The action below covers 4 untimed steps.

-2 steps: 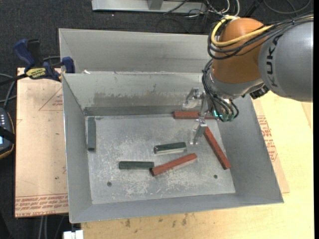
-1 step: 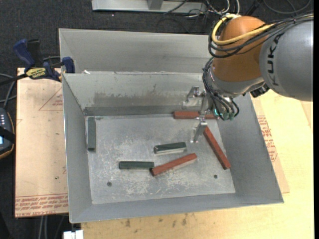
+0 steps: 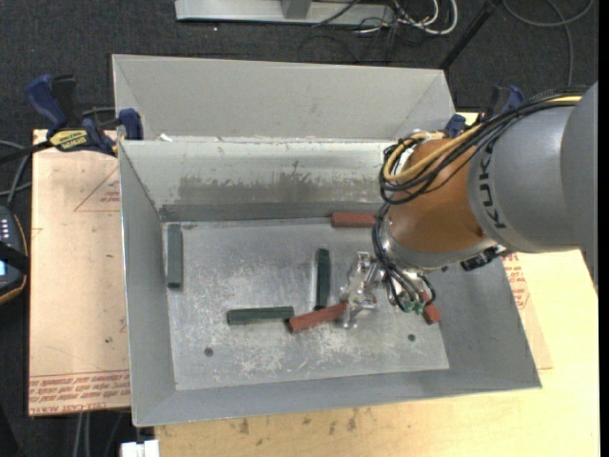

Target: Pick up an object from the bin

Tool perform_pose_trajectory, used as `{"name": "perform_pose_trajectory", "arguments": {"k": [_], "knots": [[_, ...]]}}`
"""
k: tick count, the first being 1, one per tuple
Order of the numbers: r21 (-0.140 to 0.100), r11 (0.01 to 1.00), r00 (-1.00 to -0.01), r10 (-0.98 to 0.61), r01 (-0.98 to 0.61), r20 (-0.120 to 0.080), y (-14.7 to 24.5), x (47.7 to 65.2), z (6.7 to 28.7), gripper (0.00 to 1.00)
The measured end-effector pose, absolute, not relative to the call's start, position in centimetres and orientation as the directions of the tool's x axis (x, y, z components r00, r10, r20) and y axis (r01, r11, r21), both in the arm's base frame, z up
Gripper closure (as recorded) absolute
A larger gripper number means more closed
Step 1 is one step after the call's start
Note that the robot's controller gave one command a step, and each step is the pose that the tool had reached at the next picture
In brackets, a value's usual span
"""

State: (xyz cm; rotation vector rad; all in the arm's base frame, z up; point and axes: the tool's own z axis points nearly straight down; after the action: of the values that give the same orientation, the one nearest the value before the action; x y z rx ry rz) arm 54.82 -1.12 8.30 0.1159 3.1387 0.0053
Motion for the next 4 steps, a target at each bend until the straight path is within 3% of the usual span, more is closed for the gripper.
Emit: {"name": "perform_pose_trajectory", "arguments": {"k": [1,2,3,4], "knots": [[0.004,0.997,-0.997,0.074,0.074,-0.001,-1.1,54.8,8.3,1.00],[0.001,0.998,-0.998,0.068,0.068,-0.002,-1.2,55.9,11.8,1.00],[-0.001,0.997,-0.997,0.075,0.075,0.001,-1.0,55.8,13.6,1.00],[0.000,0.966,-0.966,-0.258,-0.258,-0.004,0.2,58.3,15.9,0.00]]}}
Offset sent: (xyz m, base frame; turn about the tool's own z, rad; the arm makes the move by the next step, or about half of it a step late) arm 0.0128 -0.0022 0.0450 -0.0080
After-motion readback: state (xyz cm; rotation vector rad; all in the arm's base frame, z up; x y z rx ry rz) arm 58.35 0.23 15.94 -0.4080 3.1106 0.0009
